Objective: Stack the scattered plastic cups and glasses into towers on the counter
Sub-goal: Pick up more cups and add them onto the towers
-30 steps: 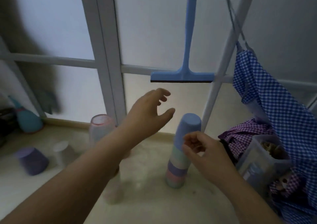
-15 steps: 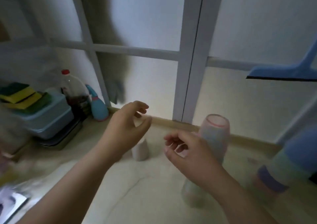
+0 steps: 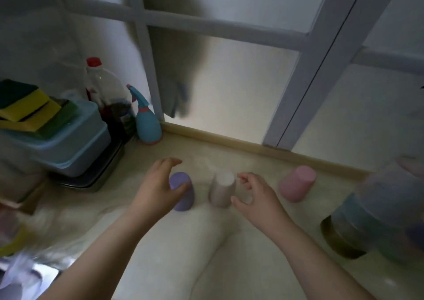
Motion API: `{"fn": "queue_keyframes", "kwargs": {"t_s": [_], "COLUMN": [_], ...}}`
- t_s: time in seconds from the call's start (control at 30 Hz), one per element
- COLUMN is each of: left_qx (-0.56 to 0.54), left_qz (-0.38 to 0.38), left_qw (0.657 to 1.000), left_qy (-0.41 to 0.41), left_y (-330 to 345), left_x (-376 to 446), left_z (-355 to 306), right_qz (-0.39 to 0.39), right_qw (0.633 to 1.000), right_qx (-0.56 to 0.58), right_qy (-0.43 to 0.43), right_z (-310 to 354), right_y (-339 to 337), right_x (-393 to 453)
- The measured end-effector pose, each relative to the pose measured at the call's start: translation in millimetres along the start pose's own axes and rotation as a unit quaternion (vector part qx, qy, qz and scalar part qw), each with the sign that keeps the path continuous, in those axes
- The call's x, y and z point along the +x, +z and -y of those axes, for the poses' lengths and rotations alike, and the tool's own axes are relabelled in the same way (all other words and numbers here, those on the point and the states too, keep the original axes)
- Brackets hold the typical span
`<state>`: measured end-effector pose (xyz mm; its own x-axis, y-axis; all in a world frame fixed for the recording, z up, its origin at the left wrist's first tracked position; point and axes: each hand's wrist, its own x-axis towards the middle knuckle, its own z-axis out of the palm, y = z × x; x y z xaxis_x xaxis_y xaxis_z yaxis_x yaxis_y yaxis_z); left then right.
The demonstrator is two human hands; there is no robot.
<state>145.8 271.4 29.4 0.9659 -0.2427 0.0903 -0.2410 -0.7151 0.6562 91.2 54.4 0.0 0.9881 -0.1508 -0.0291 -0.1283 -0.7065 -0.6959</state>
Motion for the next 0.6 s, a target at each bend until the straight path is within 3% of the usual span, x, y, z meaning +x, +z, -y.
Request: {"fn": "queue_keyframes", "kwargs": {"t_s": [0.27,0.6], "left_qx": [0.010,-0.010], "left_qz": [0.032,0.065], "left_qw": [0.999,0.995], "left_qy": [-0.025,-0.079], "left_y": [17.2,34.5], "left_x": [11.3,20.8], "left_z": [35.9,57.1], "right_qz": [0.075,-0.005], "right_qw": [0.991,0.997], "right_qx": [-0.036,0.009], "right_qy": [0.100,0.076], "right_z": [-14.3,-4.1], "right_y": [42.7,39.0], "right_x": [55.5,48.9]}}
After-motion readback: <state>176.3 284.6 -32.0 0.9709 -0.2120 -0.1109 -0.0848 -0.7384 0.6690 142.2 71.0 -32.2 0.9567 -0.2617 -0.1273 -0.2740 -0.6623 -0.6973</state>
